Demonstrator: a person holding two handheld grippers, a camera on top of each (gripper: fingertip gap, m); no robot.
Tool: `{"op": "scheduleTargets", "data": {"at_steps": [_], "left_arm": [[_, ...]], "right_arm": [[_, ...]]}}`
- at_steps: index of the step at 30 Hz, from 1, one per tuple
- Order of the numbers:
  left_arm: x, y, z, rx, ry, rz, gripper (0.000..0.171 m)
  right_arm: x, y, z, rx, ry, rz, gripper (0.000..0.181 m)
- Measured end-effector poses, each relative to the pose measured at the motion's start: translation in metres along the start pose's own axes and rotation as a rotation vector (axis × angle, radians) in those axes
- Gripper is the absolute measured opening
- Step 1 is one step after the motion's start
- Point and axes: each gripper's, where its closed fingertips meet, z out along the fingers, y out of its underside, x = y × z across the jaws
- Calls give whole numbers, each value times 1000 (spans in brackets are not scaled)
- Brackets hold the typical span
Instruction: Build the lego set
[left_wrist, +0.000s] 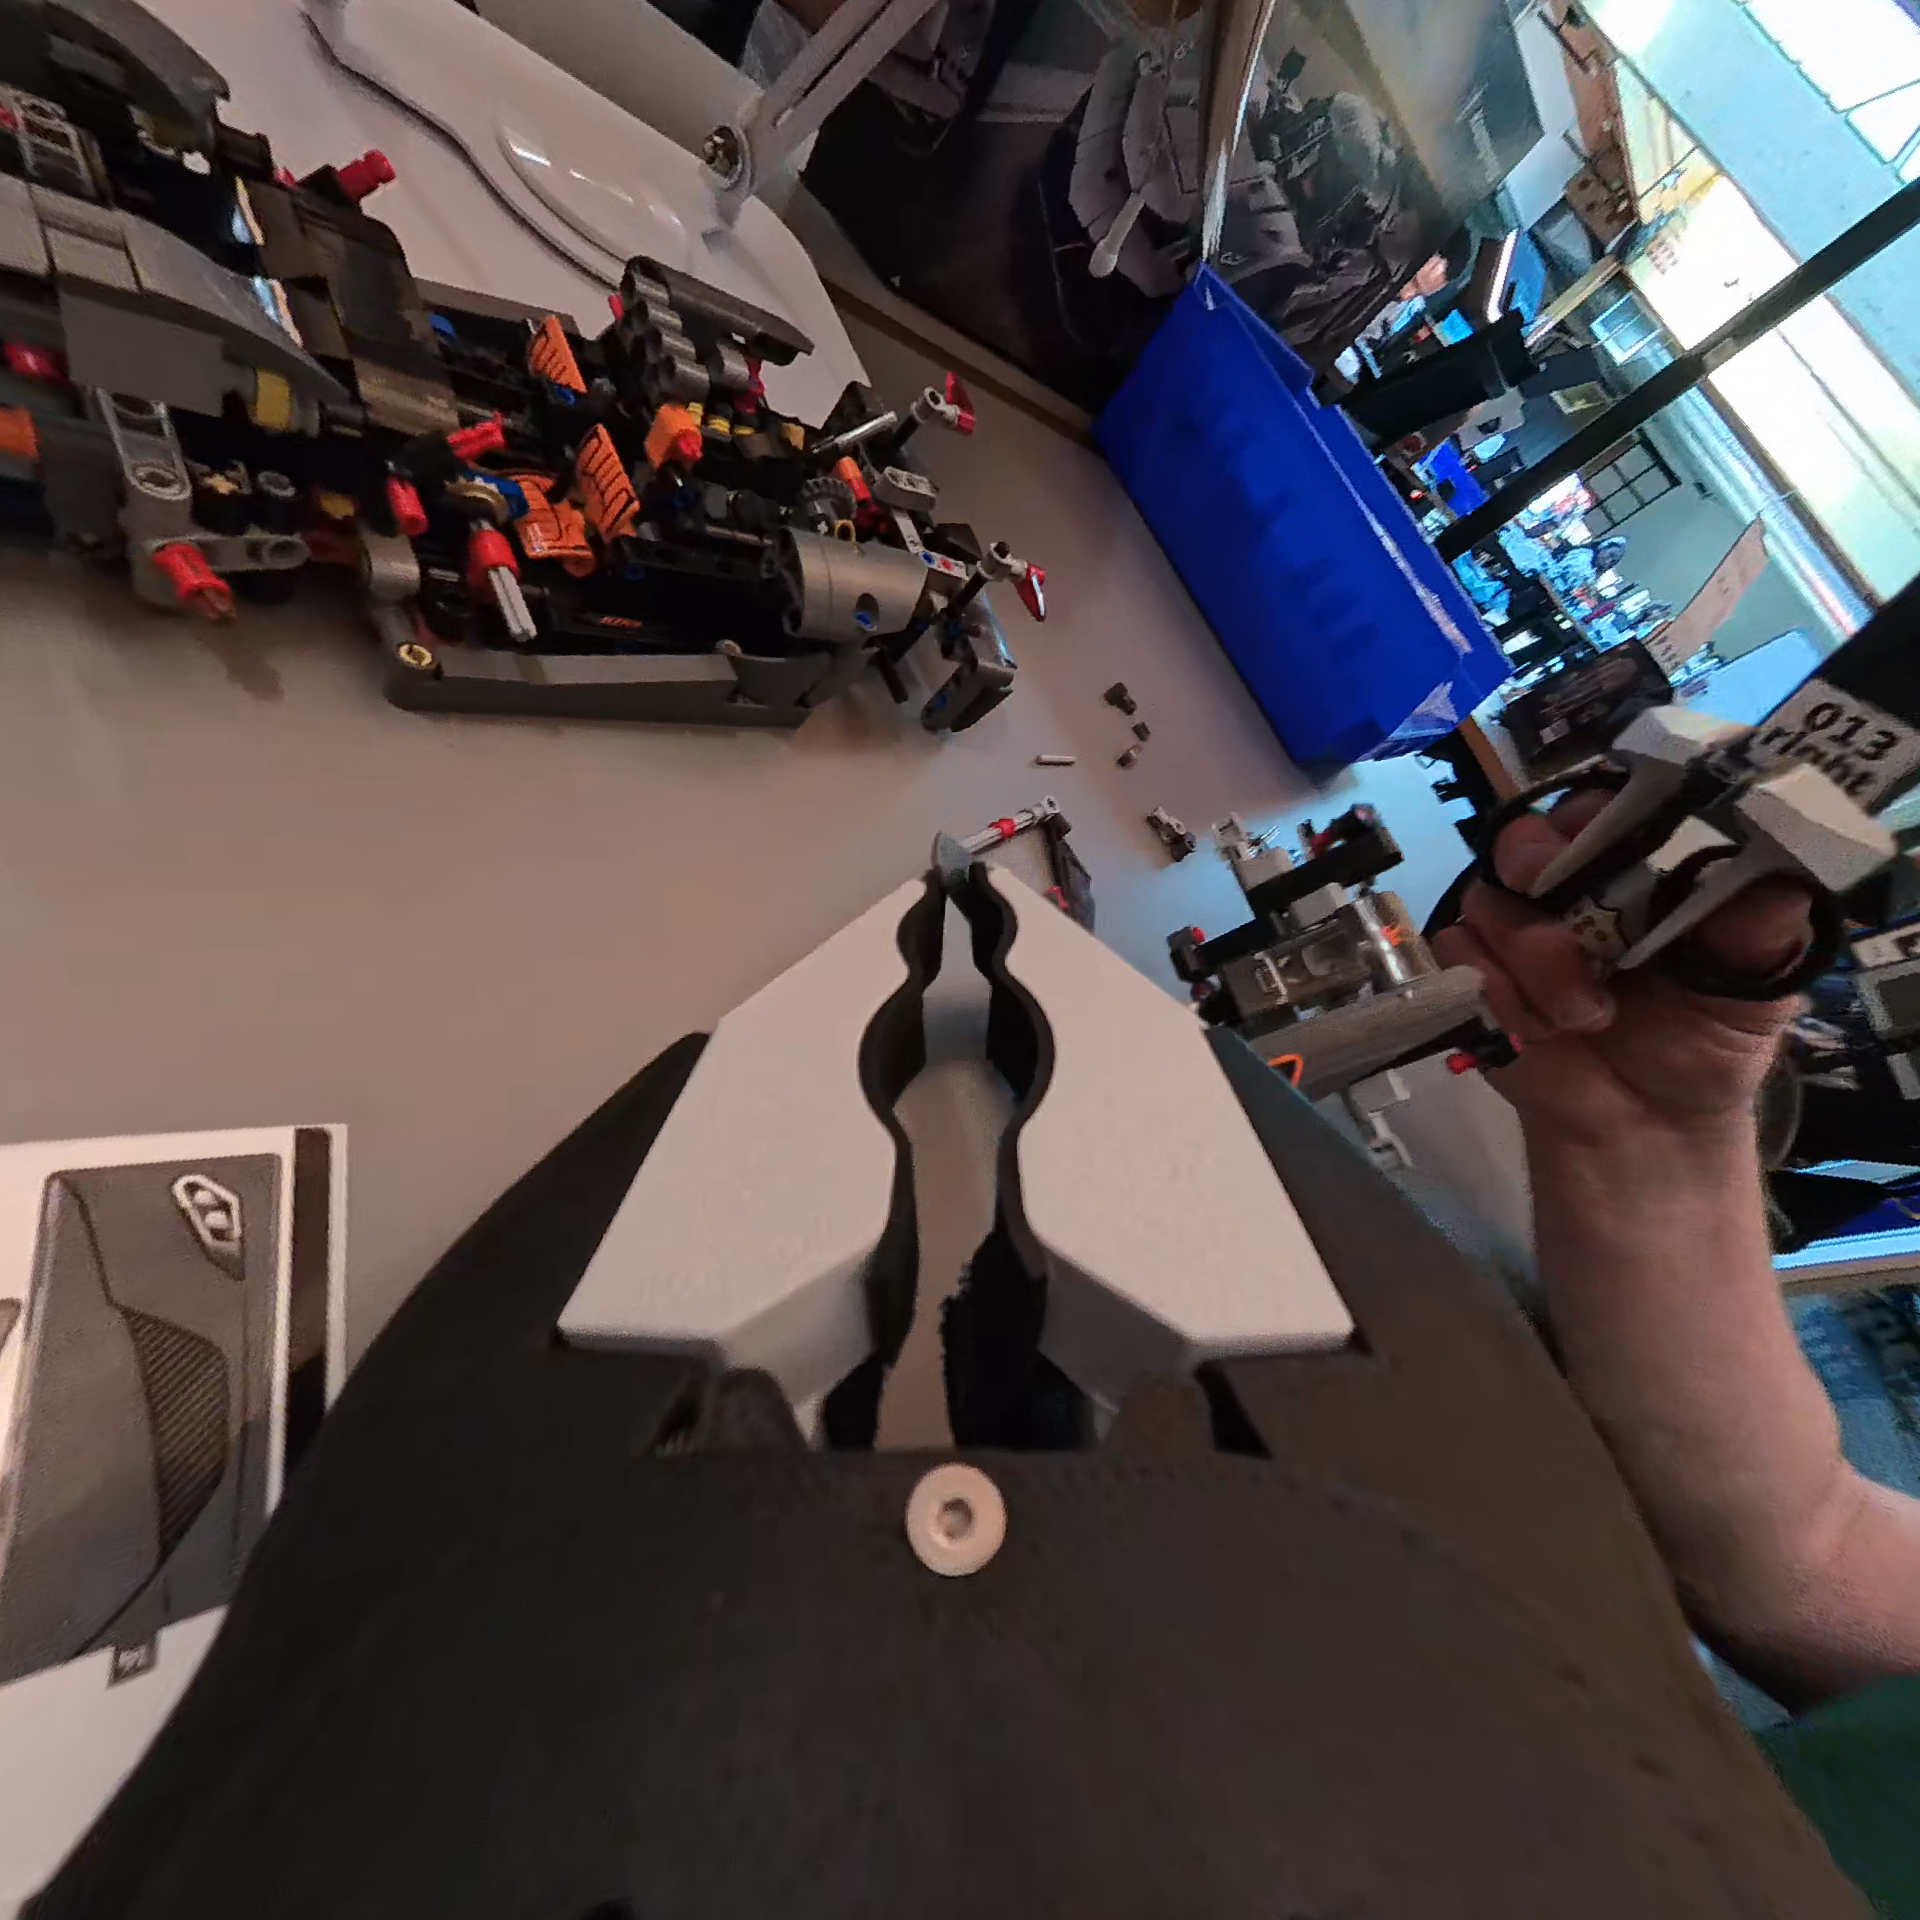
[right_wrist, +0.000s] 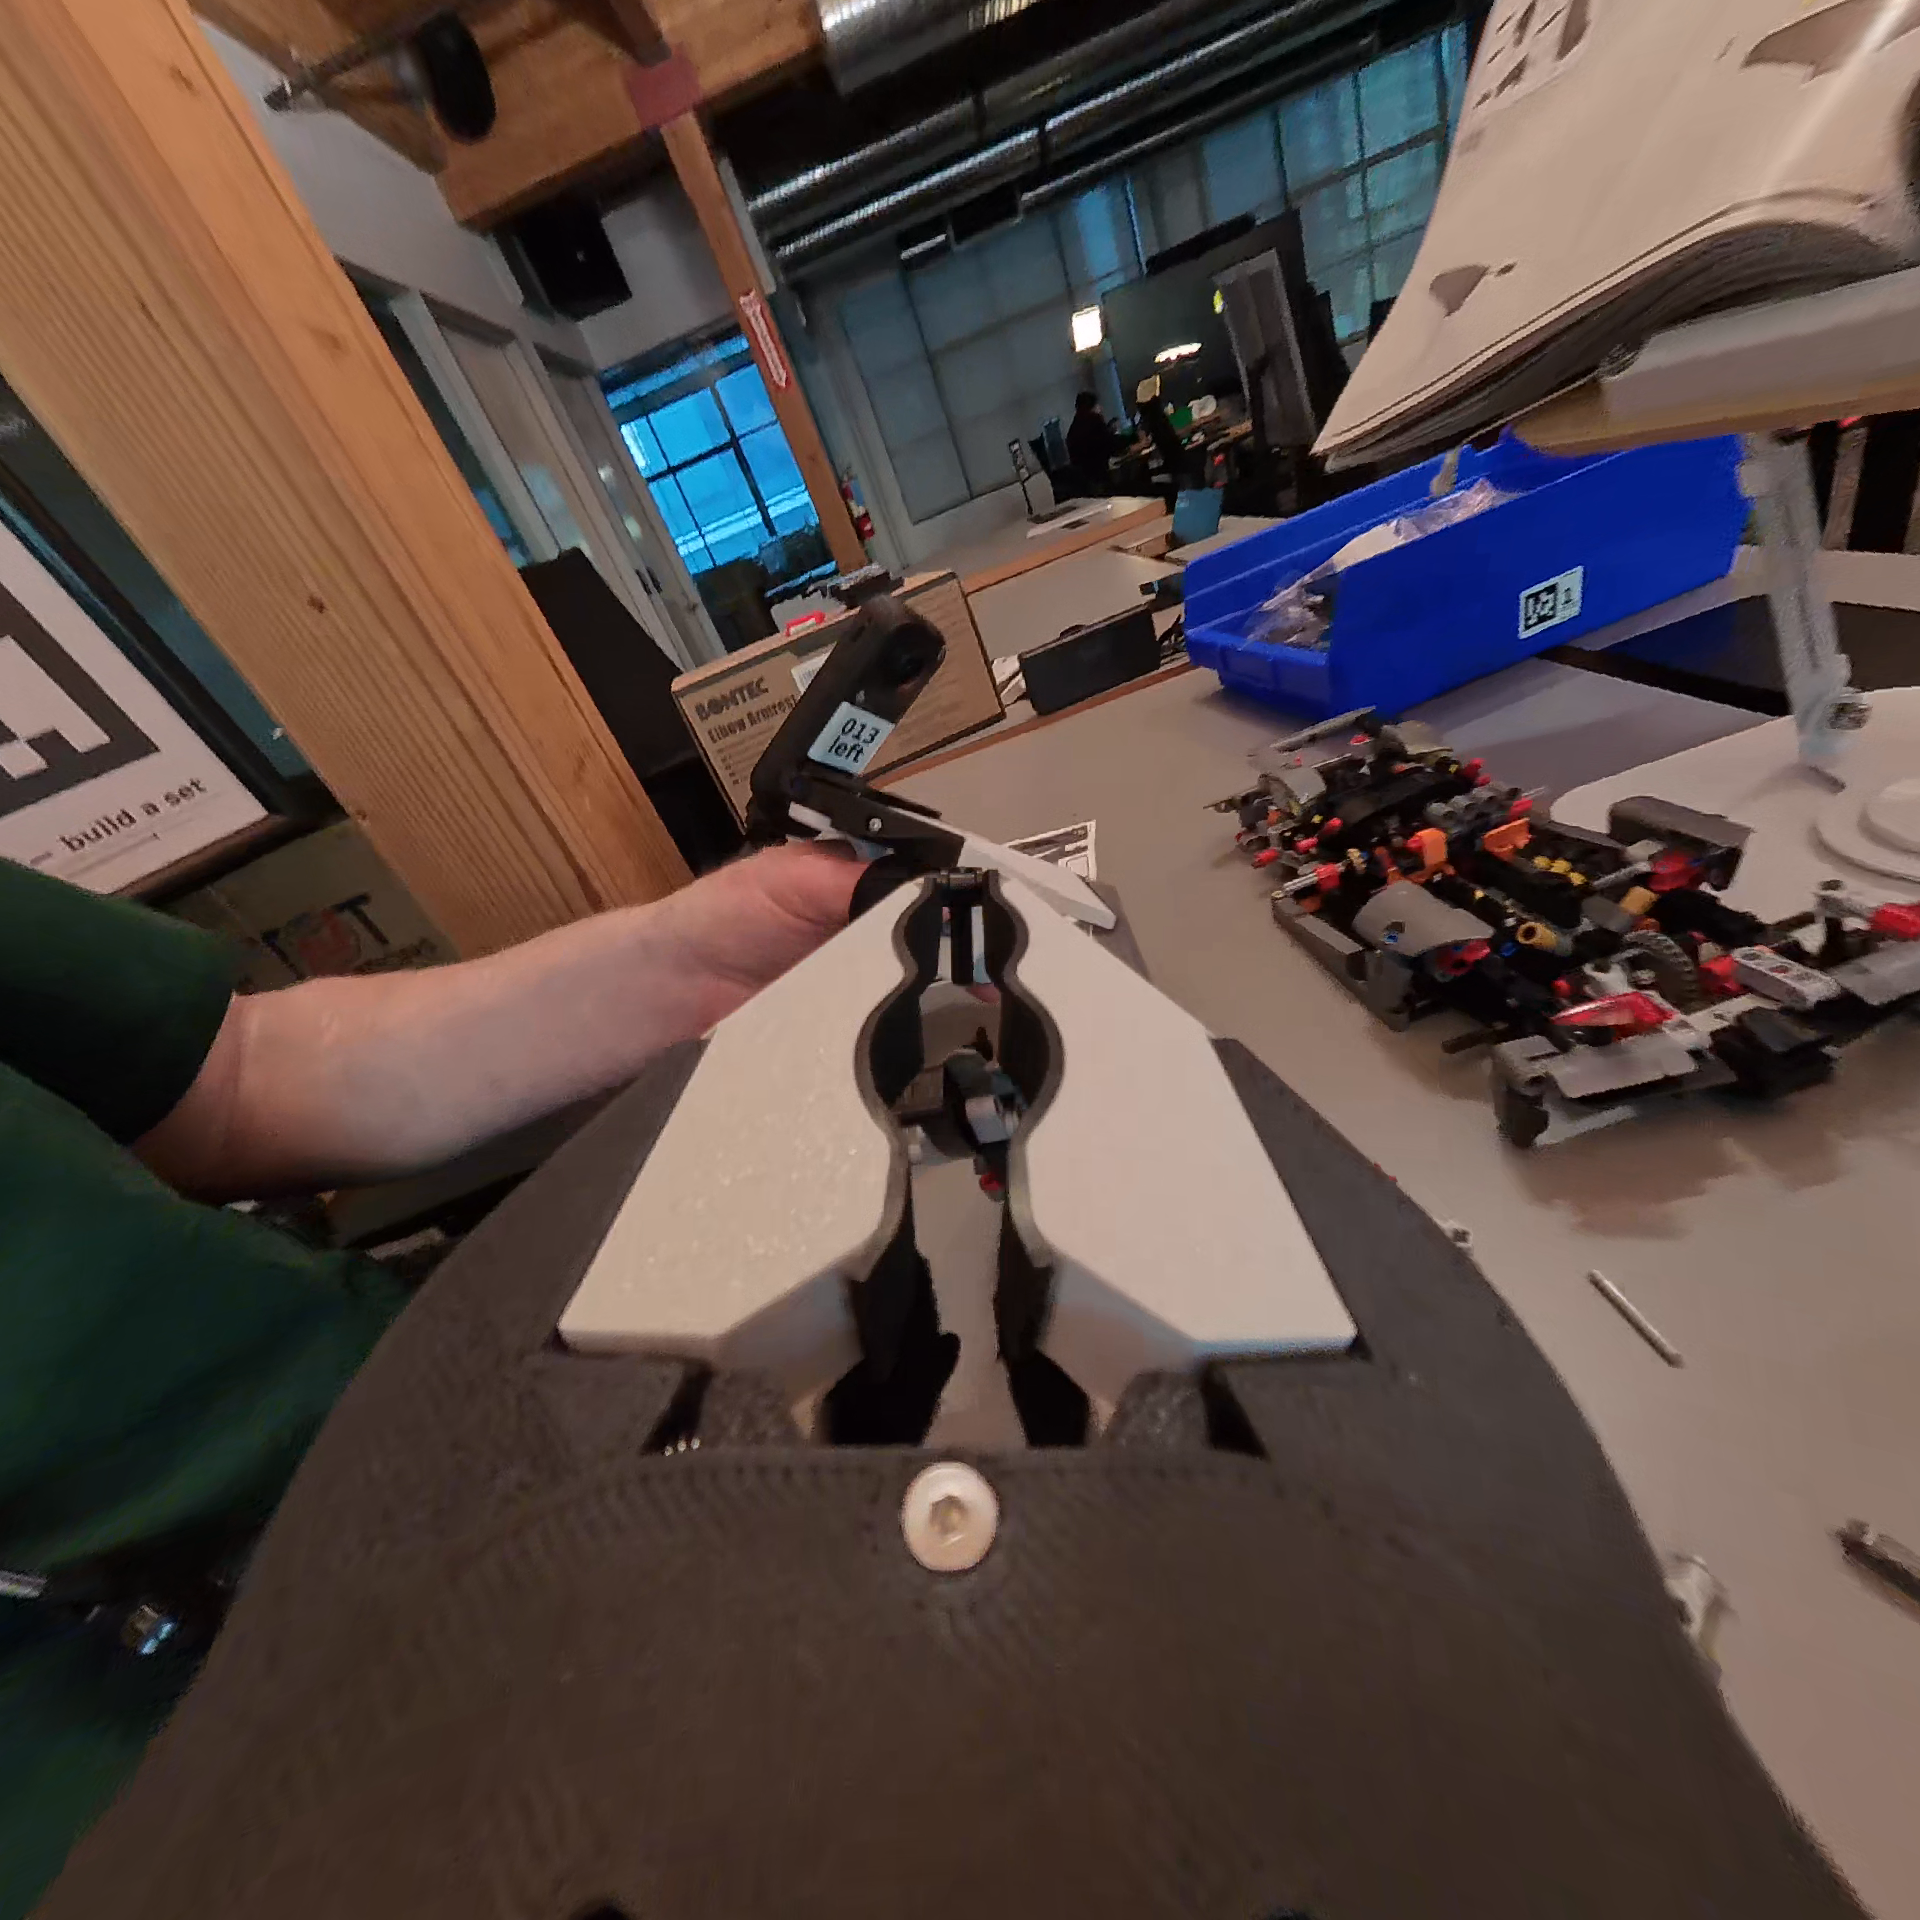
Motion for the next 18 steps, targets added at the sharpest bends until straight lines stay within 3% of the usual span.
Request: {"op": "scheduleTargets", "data": {"at_steps": [7, 18], "left_arm": [[-1, 9, 1, -38, -4, 15, 4], [-3, 31, 2, -162, -52, 90, 8]], "right_arm": [[-19, 23, 30, -81, -45, -58, 5], [-5, 45, 42, -182, 9, -49, 5]]}}
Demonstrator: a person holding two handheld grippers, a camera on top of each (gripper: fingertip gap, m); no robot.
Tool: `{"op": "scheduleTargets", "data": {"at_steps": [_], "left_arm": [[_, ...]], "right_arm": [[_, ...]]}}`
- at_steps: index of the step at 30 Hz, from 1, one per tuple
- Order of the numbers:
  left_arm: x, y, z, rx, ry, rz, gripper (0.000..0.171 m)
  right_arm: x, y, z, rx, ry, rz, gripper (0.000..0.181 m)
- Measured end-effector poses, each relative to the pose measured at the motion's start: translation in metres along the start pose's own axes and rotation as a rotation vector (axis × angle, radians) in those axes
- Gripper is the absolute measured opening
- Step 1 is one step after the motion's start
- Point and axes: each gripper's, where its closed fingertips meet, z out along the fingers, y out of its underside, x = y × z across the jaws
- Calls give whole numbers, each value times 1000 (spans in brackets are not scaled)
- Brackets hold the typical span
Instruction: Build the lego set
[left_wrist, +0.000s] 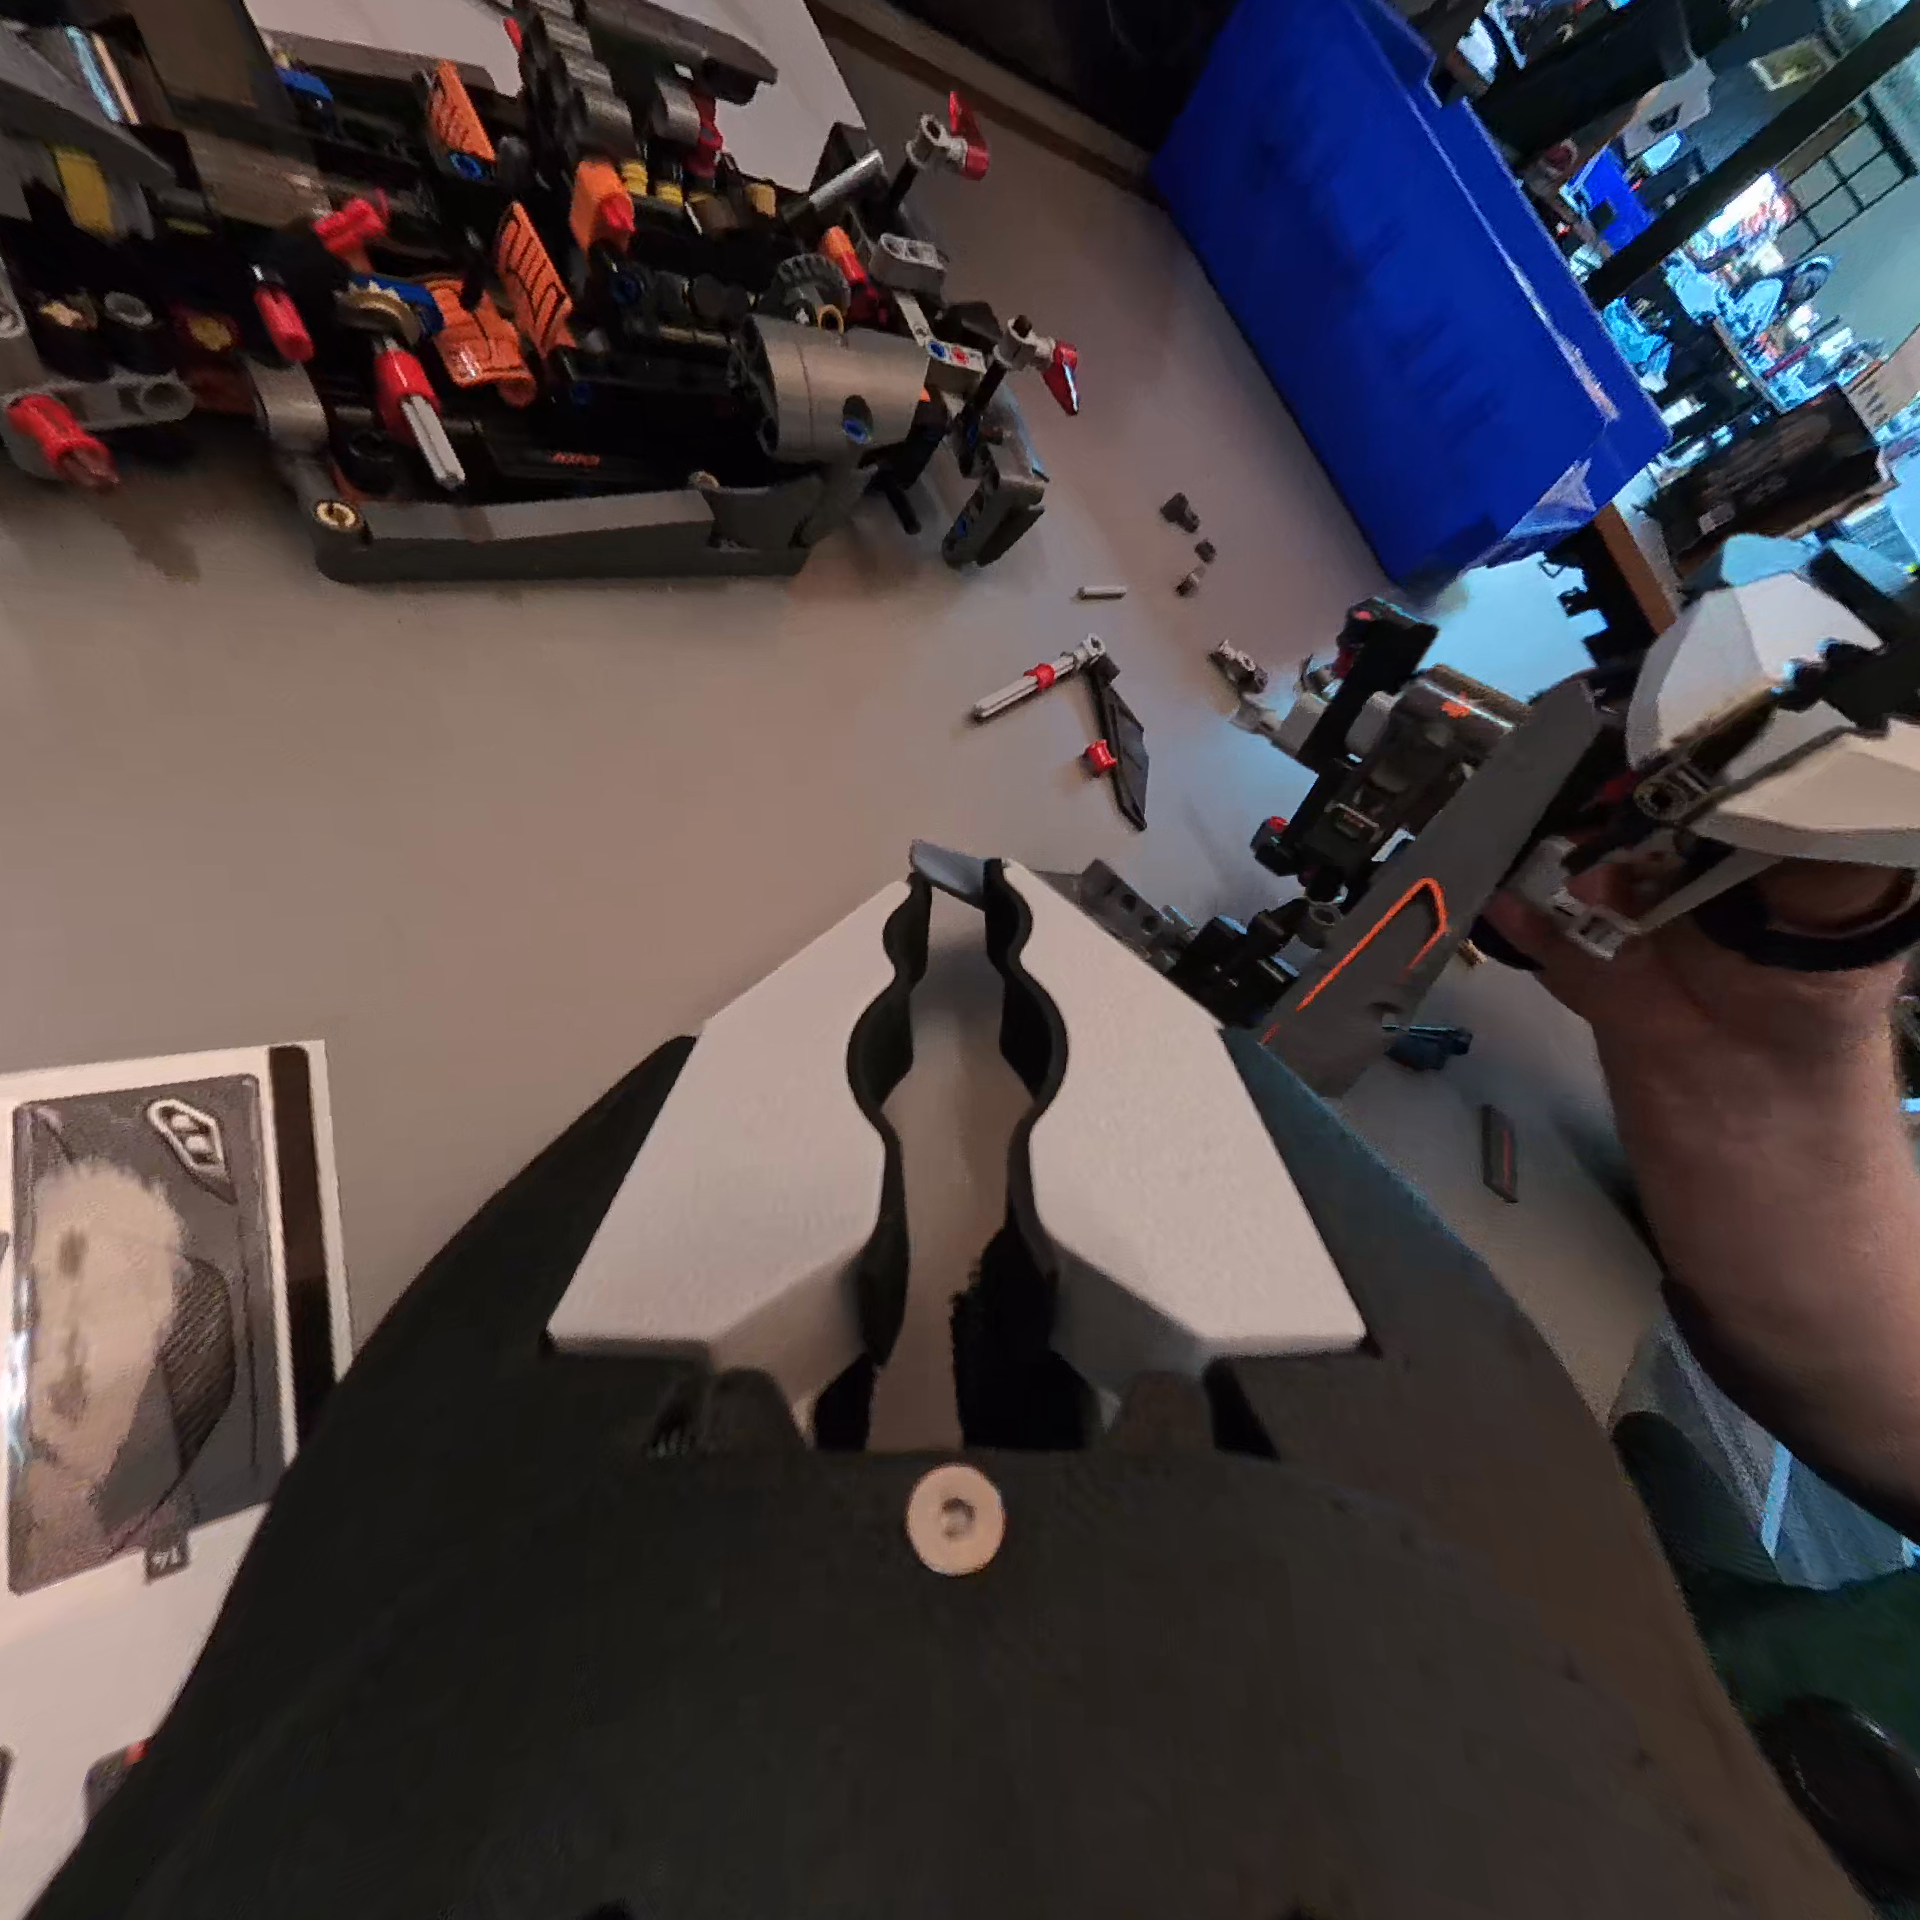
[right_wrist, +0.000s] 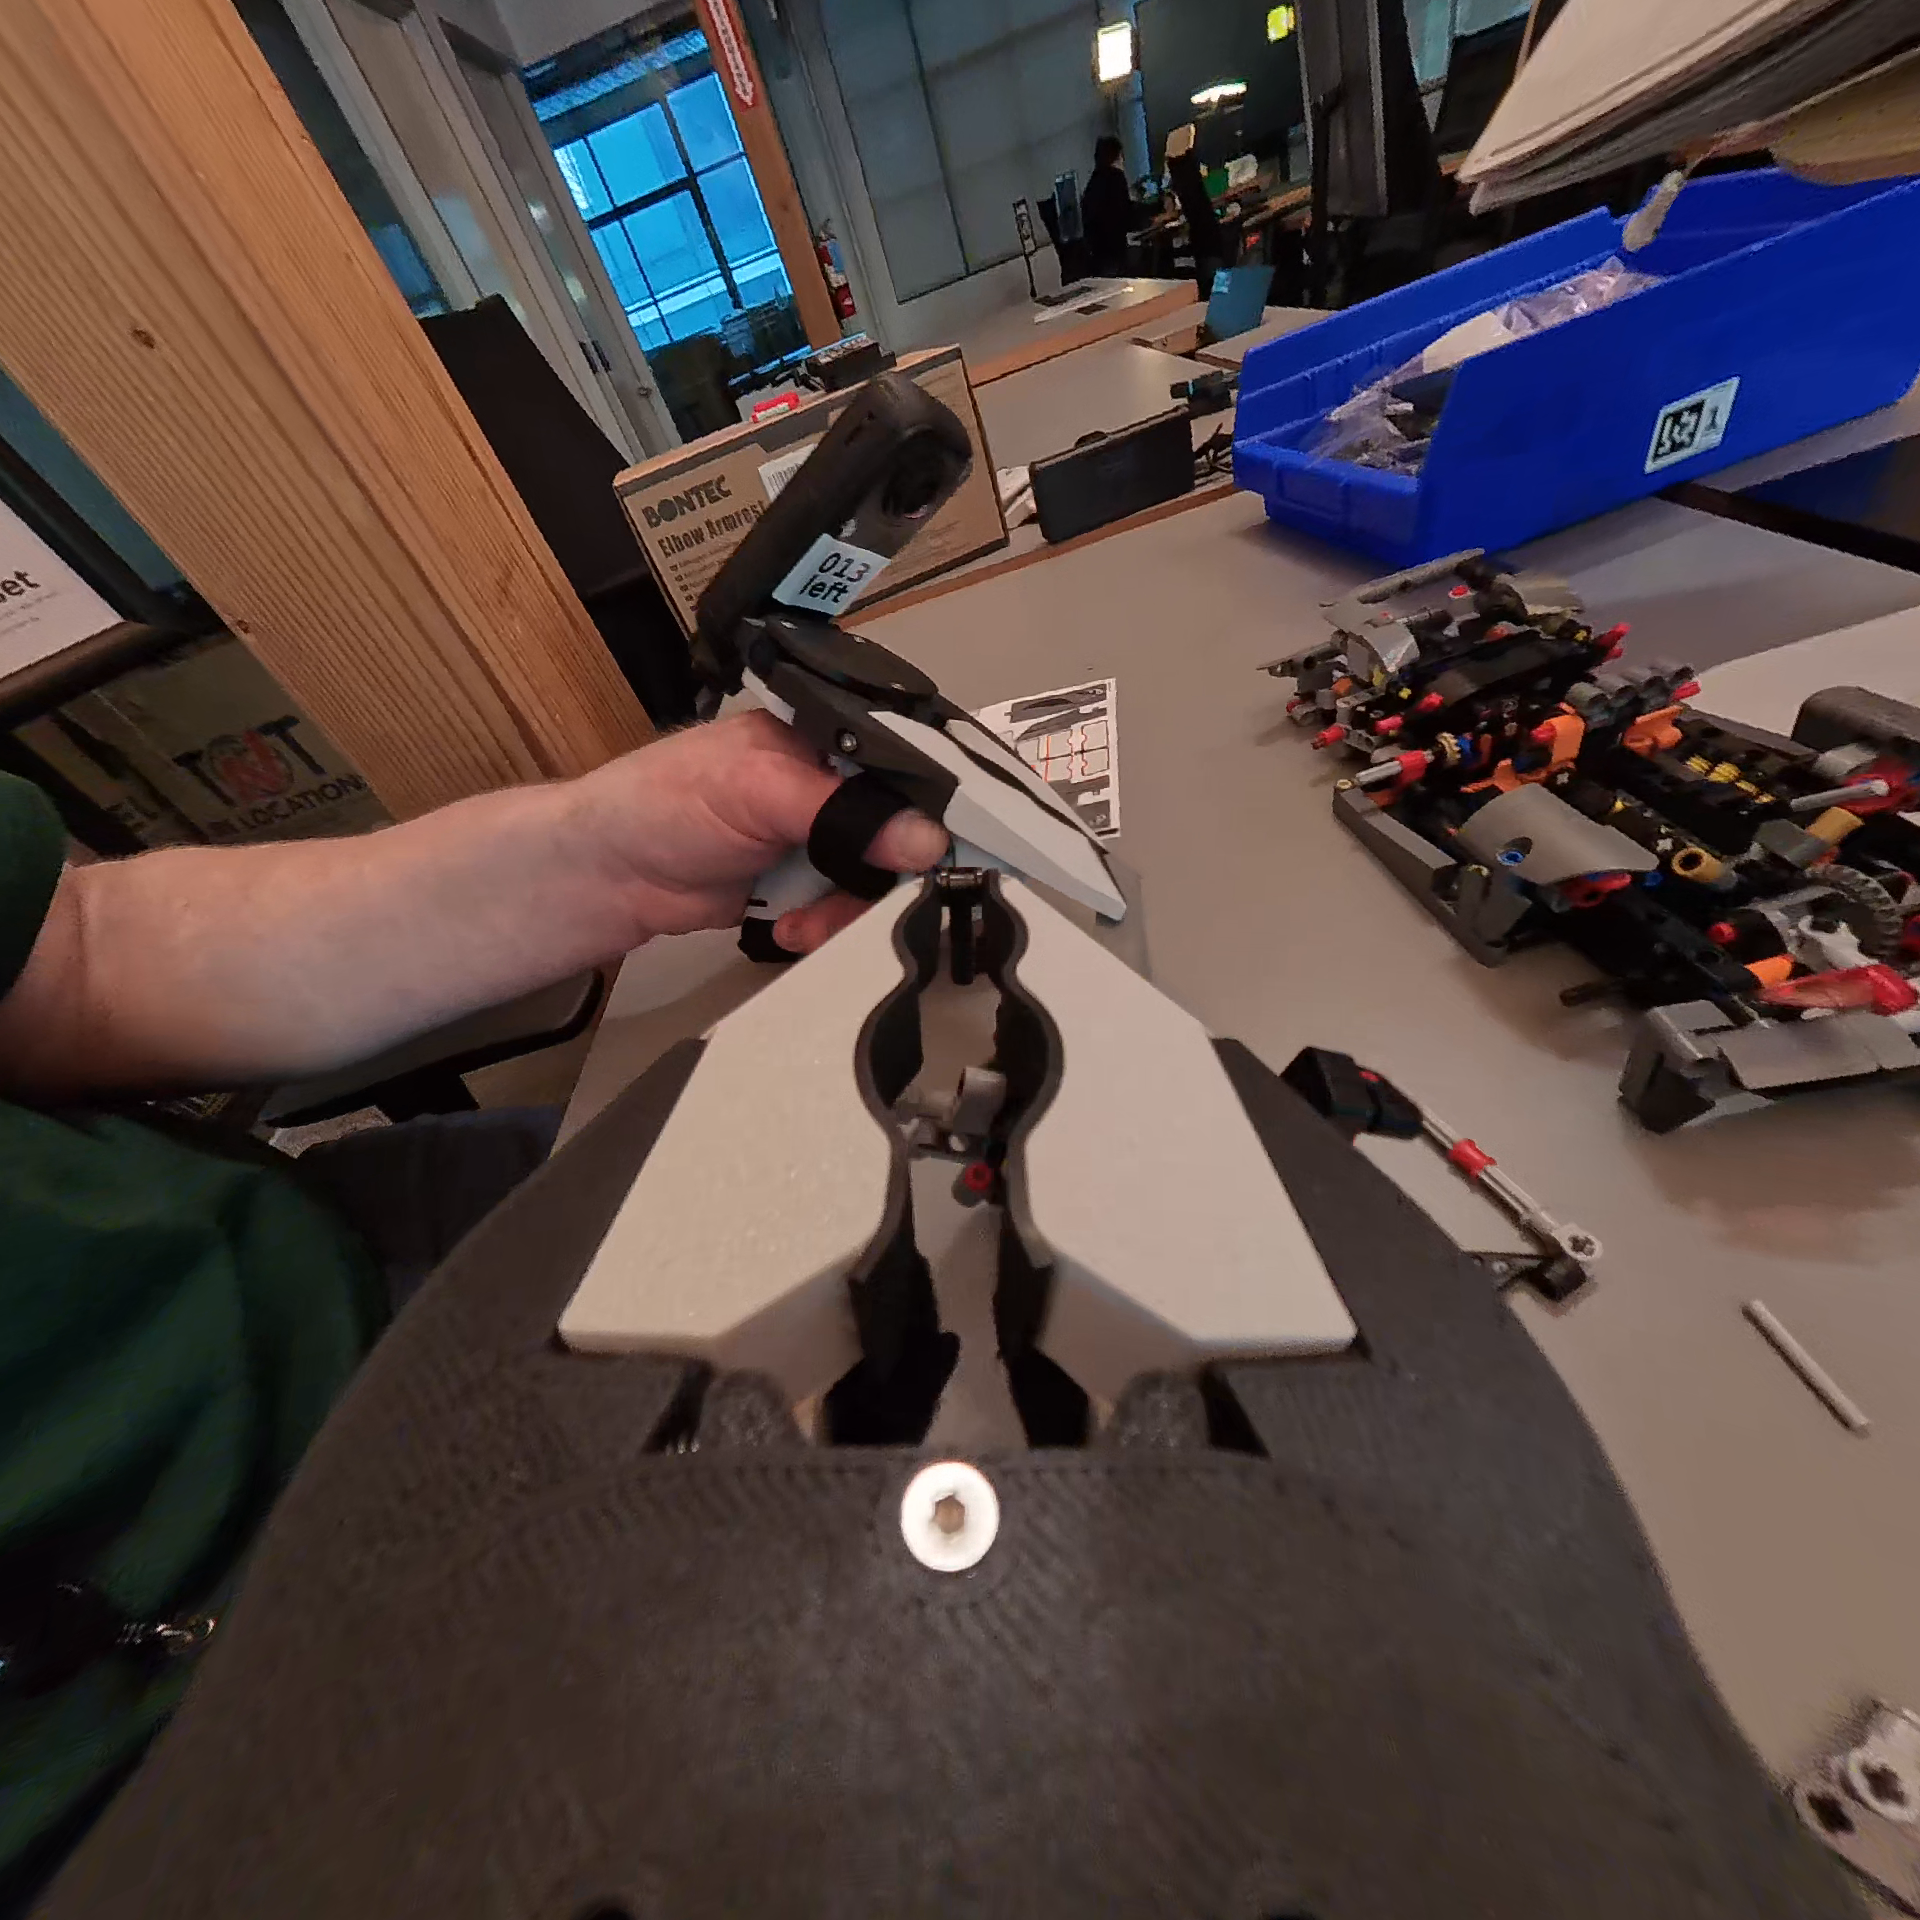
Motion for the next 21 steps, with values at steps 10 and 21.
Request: {"op": "scheduleTargets", "data": {"at_steps": [10, 21], "left_arm": [[-3, 18, -1, -103, -24, 60, 13], [-15, 31, -2, -207, -186, 304, 20]], "right_arm": [[1, 6, 1, -25, -14, 25, 5], [-4, 9, 5, -46, -24, 0, 5]]}}
